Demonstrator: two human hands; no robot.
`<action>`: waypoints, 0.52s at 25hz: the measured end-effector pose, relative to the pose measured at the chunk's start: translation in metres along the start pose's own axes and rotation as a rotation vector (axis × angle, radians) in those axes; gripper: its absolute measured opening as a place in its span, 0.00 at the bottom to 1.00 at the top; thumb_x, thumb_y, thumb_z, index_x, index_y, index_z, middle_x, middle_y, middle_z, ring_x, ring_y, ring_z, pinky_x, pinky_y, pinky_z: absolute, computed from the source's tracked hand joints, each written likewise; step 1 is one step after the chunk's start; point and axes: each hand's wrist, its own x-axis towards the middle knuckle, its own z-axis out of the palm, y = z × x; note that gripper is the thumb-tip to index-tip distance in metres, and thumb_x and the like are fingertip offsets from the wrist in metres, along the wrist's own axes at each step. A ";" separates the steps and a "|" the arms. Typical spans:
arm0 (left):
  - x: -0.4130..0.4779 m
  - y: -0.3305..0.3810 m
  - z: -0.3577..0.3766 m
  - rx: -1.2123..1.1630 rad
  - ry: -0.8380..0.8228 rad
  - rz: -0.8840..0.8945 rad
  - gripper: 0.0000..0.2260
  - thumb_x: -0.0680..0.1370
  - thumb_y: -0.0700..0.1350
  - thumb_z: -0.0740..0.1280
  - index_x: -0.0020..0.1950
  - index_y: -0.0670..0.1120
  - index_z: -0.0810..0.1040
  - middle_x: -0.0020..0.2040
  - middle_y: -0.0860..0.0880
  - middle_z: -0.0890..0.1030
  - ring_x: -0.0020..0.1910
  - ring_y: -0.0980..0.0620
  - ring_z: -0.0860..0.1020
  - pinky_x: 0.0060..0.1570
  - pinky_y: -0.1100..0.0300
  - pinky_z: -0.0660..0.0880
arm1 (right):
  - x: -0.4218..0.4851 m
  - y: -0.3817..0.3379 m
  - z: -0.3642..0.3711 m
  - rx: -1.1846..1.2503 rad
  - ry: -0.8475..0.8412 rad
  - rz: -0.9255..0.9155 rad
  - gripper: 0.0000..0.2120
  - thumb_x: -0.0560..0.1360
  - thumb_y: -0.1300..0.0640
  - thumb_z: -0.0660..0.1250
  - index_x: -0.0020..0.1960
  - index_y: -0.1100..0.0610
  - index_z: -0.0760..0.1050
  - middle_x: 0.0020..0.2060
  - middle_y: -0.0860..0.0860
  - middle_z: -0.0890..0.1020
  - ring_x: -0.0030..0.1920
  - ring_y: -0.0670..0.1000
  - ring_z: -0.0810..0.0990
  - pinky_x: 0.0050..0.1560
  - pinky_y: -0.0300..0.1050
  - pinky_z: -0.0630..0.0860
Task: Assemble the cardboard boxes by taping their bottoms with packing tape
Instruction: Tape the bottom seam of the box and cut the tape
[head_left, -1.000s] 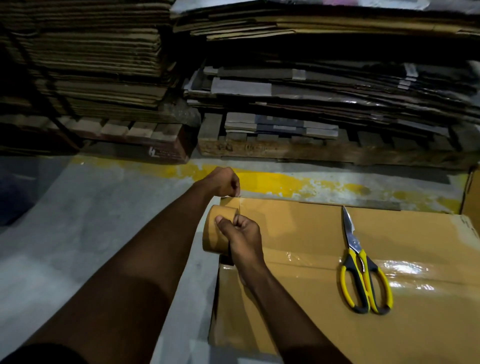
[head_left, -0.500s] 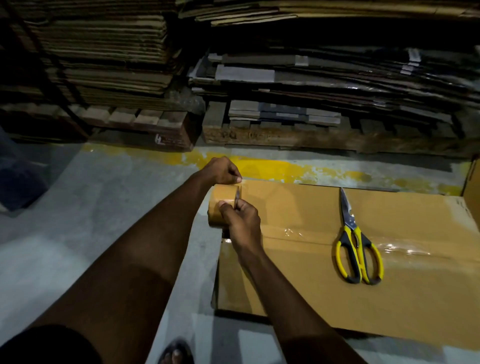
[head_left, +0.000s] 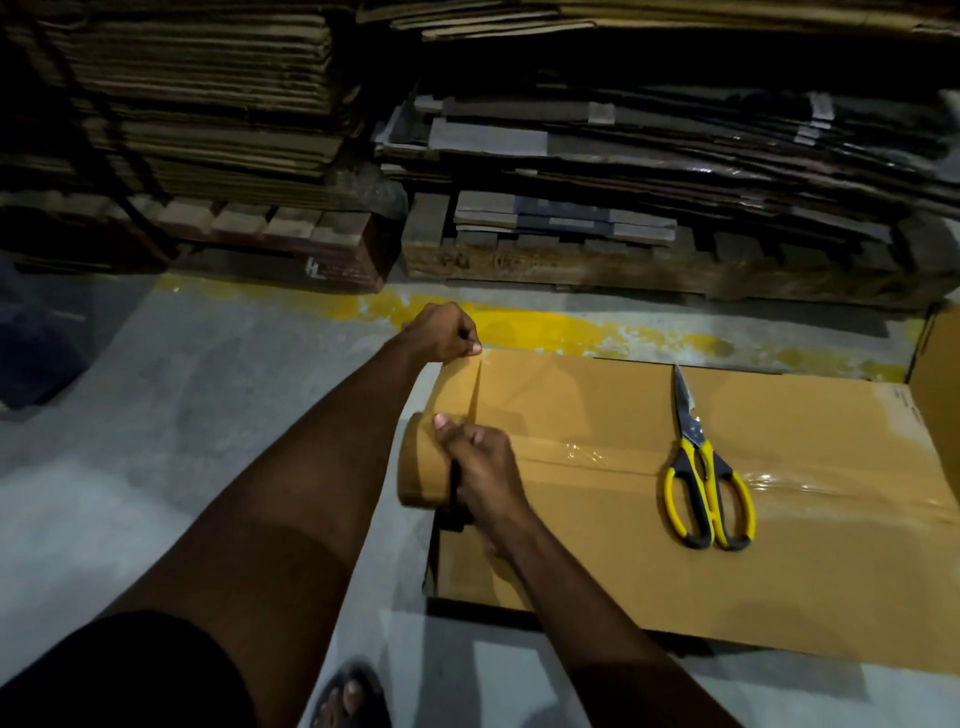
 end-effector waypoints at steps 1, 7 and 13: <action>0.000 0.000 0.000 0.002 0.007 -0.013 0.04 0.73 0.50 0.74 0.41 0.50 0.84 0.45 0.51 0.85 0.50 0.50 0.80 0.54 0.49 0.77 | -0.004 0.003 0.001 0.002 -0.023 0.029 0.18 0.75 0.40 0.67 0.31 0.50 0.73 0.26 0.43 0.73 0.34 0.48 0.74 0.41 0.51 0.75; -0.041 0.008 0.004 -0.063 0.194 -0.125 0.09 0.76 0.52 0.69 0.55 0.54 0.82 0.55 0.51 0.83 0.59 0.47 0.77 0.57 0.48 0.73 | -0.013 0.009 0.006 -0.011 -0.001 0.017 0.21 0.67 0.34 0.69 0.32 0.50 0.70 0.28 0.50 0.69 0.31 0.51 0.68 0.37 0.47 0.66; -0.185 0.011 0.009 -0.756 0.367 -0.413 0.06 0.79 0.48 0.64 0.51 0.47 0.78 0.49 0.46 0.80 0.46 0.45 0.79 0.49 0.54 0.74 | -0.022 0.006 0.011 -0.007 0.184 0.029 0.21 0.67 0.36 0.73 0.32 0.50 0.68 0.25 0.43 0.70 0.31 0.49 0.69 0.37 0.48 0.66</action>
